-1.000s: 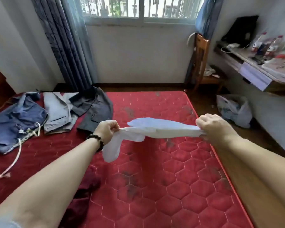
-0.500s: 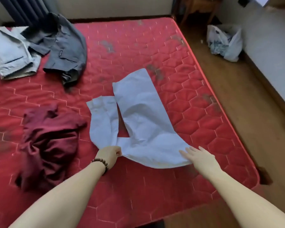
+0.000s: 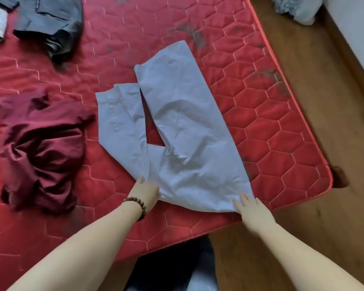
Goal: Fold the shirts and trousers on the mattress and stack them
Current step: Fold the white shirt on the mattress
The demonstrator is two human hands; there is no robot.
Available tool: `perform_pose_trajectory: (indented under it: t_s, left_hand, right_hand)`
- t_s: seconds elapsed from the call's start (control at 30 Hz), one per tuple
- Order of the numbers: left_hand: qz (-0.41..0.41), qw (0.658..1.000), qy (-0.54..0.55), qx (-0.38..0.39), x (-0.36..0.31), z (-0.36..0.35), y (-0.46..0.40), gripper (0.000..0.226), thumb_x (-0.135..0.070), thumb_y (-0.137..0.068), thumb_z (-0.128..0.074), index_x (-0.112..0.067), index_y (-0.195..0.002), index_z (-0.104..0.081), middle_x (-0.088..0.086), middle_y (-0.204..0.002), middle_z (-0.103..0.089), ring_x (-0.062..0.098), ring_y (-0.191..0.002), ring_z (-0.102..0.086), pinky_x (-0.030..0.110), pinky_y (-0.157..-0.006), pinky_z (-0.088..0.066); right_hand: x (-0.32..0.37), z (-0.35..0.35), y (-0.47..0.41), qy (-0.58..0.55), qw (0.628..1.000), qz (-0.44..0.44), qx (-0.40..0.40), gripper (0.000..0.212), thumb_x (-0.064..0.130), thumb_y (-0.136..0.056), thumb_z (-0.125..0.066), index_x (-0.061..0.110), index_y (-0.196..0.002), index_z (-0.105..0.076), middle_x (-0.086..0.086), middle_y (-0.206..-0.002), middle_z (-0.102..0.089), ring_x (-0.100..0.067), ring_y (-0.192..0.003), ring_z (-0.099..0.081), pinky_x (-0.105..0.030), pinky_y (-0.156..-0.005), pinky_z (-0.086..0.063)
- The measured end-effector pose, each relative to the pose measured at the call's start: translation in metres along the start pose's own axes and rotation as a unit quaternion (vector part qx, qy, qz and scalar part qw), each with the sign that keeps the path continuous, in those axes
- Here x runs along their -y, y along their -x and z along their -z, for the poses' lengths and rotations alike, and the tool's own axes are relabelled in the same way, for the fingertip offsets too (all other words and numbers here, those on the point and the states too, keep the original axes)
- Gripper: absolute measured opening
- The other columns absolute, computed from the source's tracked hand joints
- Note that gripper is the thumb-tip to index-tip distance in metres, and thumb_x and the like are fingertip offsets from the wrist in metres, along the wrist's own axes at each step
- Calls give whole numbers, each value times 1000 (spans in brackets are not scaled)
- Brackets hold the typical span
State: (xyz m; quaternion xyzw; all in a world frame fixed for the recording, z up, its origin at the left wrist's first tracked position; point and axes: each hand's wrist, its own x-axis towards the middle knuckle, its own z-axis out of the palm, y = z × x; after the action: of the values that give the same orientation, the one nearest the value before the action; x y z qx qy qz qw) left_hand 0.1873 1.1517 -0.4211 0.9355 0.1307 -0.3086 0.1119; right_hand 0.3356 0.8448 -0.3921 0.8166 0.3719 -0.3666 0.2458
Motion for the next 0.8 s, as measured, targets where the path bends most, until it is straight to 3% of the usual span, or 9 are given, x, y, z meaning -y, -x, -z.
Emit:
perform_pose_trajectory:
  t_s: [0.1, 0.23, 0.33, 0.47, 0.67, 0.8]
  left_hand:
    - [-21, 996, 36, -84, -15, -12, -1, 33, -21, -96, -38, -14, -124, -53, 4, -133, -48, 23, -125, -43, 36, -113, -20]
    - [-28, 982, 148, -116, -43, -10, -12, 55, -22, -98, -41, -6, -147, -26, 14, -158, -17, 26, -146, -14, 34, -119, -7]
    - [-51, 977, 157, -131, -59, -3, -33, 60, -24, -99, -37, -6, -151, -15, 12, -160, -7, 22, -148, -3, 28, -117, 8]
    - [-57, 983, 148, -92, -74, 6, -72, 61, -24, -101, -32, -3, -151, -5, 14, -160, 0, 22, -148, 3, 26, -116, 10]
    - [7, 992, 98, -75, -71, 25, -126, 59, -27, -103, -25, 0, -150, -2, 21, -159, 2, 30, -147, 5, 34, -117, 10]
    - [89, 986, 112, -90, -64, 43, -164, 58, -31, -103, -21, -9, -152, -1, 17, -159, 8, 34, -146, 12, 48, -115, 11]
  right_hand:
    - [8, 3, -10, -35, 999, 10, -40, 62, 27, -100, -41, 18, -153, -11, -11, -161, -8, -26, -146, -15, -38, -116, -20]
    - [26, 22, -36, -60, 993, 32, -99, 61, 27, -101, -31, 19, -154, 0, -9, -162, 7, -23, -149, 5, -40, -120, -6]
    - [42, 42, -63, -83, 984, 57, -145, 60, 25, -102, -27, 20, -153, 3, -8, -161, 12, -24, -148, 11, -41, -119, 5]
    - [60, 64, -103, -119, 971, 90, -184, 59, 27, -102, -28, 21, -154, 0, -4, -161, 12, -21, -148, 14, -37, -115, 14]
    - [58, 92, -166, -88, 976, 72, -187, 62, 33, -101, -28, 18, -153, 2, -10, -160, 12, -28, -147, 16, -49, -115, 12]
    - [43, 126, -211, -82, 973, 77, -203, 60, 37, -100, -27, 27, -153, 0, -9, -160, 15, -27, -147, 17, -51, -114, 15]
